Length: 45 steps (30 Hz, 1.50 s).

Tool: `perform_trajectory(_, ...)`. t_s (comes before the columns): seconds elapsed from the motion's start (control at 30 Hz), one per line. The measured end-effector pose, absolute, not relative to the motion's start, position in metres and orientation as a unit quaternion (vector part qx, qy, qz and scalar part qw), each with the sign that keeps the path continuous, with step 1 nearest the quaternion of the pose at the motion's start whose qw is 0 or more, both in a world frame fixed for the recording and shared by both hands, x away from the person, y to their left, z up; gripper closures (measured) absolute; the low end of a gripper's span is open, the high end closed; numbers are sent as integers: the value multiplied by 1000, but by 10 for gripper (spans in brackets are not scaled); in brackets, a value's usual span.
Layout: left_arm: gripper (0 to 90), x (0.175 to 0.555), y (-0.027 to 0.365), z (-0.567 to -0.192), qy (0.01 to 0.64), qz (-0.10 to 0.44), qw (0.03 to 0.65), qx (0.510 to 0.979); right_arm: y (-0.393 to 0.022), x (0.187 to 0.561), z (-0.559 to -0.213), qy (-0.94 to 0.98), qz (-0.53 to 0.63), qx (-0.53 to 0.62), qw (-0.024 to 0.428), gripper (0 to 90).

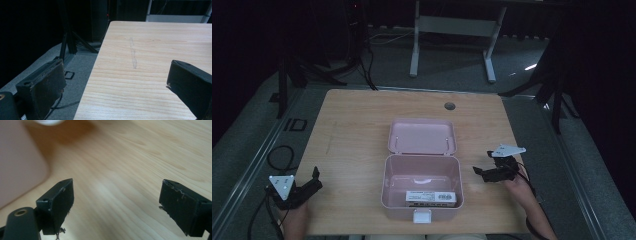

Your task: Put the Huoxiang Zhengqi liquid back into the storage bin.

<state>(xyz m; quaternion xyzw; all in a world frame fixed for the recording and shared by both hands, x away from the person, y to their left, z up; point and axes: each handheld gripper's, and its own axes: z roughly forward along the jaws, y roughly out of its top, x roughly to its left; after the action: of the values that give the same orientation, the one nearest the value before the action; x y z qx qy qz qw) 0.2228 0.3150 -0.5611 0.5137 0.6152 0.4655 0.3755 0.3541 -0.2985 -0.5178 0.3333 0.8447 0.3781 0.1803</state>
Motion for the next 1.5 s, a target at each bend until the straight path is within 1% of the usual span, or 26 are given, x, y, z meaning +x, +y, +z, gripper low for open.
perform_trajectory(0.07,21,223,315,-561,615,465,375,515,-303,355,-523,833,389,353,175,130)
perform_trajectory(0.17,21,223,315,-561,615,465,375,514,-307,354,-529,823,387,372,184,129)
perform_trajectory(0.43,21,223,315,-561,614,465,375,516,-321,350,-539,789,376,423,242,129)
perform_trajectory(0.63,21,223,315,-561,615,465,375,515,-333,346,-548,759,371,463,266,128)
perform_trajectory(0.87,21,223,315,-561,614,465,375,516,-345,342,-550,743,364,487,280,128)
perform_trajectory(0.93,21,223,315,-561,614,465,375,515,-346,340,-551,731,358,495,306,128)
perform_trajectory(1.07,21,223,315,-561,613,465,375,517,-354,337,-548,706,382,506,315,125)
perform_trajectory(1.1,21,223,315,-561,613,465,376,516,-356,337,-548,704,390,507,309,125)
perform_trajectory(1.27,21,223,315,-561,613,465,376,517,-361,336,-548,695,394,515,311,126)
perform_trajectory(1.5,21,222,314,-561,612,465,376,517,-367,334,-547,678,386,528,336,118)
